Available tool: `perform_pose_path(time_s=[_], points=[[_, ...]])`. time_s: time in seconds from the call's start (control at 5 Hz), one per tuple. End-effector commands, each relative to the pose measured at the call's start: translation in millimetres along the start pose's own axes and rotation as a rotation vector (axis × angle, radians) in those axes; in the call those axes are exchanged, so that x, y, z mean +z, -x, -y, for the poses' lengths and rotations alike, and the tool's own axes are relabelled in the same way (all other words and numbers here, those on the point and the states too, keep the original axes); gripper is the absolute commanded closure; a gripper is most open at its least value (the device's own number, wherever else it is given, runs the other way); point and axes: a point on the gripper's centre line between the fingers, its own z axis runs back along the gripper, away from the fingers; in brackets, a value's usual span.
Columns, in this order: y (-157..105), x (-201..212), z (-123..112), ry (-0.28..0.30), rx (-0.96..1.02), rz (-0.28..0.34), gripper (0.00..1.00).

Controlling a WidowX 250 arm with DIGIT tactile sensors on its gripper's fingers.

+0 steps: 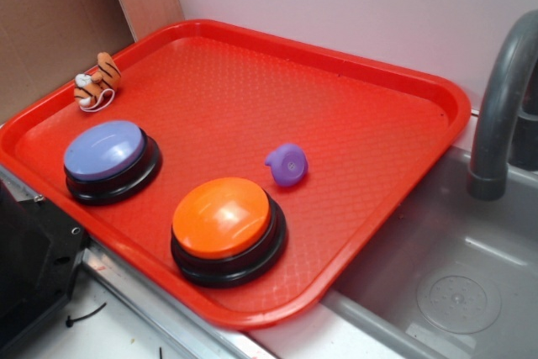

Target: Push the purple button.

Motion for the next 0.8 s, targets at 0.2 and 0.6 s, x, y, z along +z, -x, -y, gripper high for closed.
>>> perform_pose_path(time_s=[0.2, 0.6], points=[[-25, -52, -35, -0.081, 0.034, -0.097, 0.0], [-32, -140, -55, -0.061, -0.097, -0.063, 0.0]])
